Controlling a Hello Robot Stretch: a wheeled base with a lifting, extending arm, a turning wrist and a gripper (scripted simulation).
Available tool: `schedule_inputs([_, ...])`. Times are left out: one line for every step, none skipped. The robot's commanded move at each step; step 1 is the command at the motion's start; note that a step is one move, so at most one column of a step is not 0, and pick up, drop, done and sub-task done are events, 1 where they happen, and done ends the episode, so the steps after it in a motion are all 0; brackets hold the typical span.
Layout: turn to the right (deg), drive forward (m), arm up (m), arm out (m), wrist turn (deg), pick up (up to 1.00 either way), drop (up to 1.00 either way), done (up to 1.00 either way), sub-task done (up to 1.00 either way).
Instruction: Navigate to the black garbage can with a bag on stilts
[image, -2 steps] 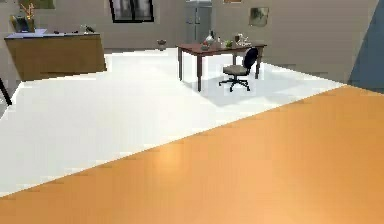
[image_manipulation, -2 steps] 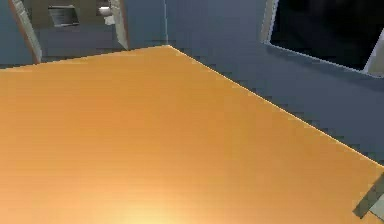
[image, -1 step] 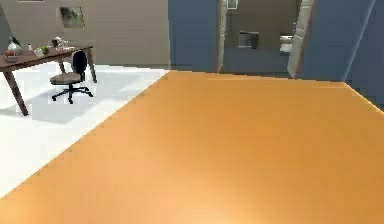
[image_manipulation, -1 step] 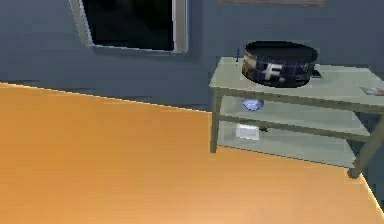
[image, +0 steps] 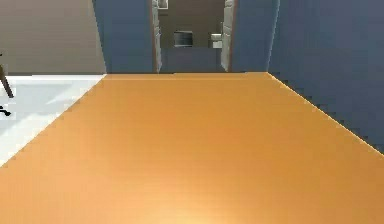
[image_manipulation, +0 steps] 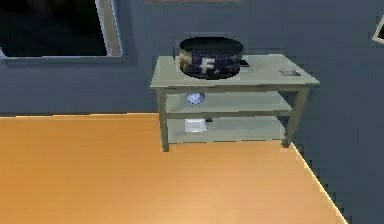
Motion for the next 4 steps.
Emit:
schedule_inputs([0.0, 1.00, 0.00, 0.00, 0.0, 0.00, 0.00, 0.00, 0.00])
schedule_inputs([3.0, 0.00, 0.00, 0.00, 0.0, 0.00, 0.00, 0.00, 0.00])
schedule_inputs([0.0, 1.00, 0.00, 0.00, 0.0, 0.00, 0.00, 0.00, 0.00])
schedule_inputs([0.0, 1.00, 0.00, 0.00, 0.0, 0.00, 0.00, 0.00, 0.00])
